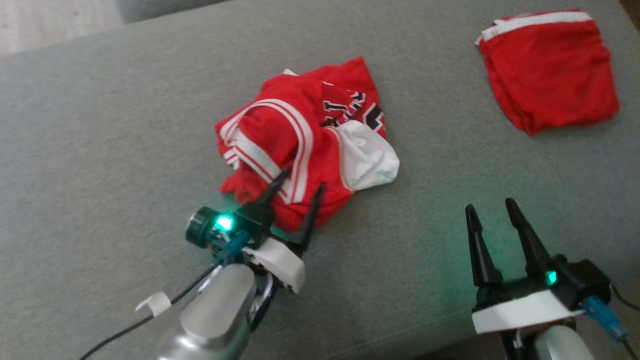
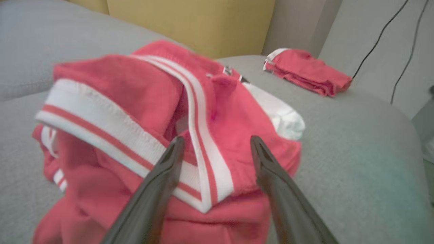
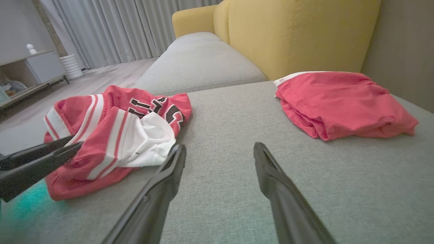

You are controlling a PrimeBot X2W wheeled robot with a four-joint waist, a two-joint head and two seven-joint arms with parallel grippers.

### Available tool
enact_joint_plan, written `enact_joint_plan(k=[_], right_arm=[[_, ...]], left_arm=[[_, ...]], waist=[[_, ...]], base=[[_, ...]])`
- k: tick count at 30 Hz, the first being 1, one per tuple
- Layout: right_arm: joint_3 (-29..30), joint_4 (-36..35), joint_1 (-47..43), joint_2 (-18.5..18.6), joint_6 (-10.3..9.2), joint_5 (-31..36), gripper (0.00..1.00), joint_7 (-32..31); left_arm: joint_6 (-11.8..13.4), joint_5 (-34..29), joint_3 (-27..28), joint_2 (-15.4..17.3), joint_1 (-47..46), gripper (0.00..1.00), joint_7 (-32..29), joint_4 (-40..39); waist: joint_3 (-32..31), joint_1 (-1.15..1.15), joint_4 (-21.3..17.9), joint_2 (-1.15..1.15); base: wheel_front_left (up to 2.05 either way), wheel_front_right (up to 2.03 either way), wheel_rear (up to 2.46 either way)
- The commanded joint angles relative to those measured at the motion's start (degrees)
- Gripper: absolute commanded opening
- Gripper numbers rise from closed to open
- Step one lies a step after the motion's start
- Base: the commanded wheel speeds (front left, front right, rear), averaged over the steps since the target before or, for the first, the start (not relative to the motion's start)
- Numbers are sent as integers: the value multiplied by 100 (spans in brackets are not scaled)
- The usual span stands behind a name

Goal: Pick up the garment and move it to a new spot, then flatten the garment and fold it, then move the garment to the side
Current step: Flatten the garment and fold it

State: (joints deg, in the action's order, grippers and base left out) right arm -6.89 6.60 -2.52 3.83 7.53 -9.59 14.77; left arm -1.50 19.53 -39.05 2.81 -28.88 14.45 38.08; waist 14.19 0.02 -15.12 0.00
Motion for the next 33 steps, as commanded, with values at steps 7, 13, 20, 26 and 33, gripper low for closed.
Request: enact_joint_plan(k=[7, 13, 20, 26, 33], right_arm=[[-90, -124, 209, -35, -4, -28, 100, 23], [-89, -42, 167, -65, -4, -39, 100, 23], [-142, 11, 93, -85, -4, -52, 100, 23], [-196, 69, -27, -92, -4, -70, 100, 23], [-111, 75, -275, -94, -4, -107, 100, 23]], left_arm=[[416, 215, 73, 7, -370, 100, 55, 412], [171, 389, -275, 7, -392, 0, 55, -27], [-7, 411, -605, 7, -930, 0, 55, -762], [-278, 323, -449, 7, -2506, 0, 55, -825], [-485, 606, 272, 78, -4094, 0, 55, -676]], waist=[[143, -2, -228, 0], [-38, -2, -187, 0], [-446, -2, -299, 0], [-809, -2, -498, 0], [-1170, -2, -419, 0]], base=[[0, 0, 0], [0, 0, 0], [0, 0, 0], [0, 0, 0], [0, 0, 0]])
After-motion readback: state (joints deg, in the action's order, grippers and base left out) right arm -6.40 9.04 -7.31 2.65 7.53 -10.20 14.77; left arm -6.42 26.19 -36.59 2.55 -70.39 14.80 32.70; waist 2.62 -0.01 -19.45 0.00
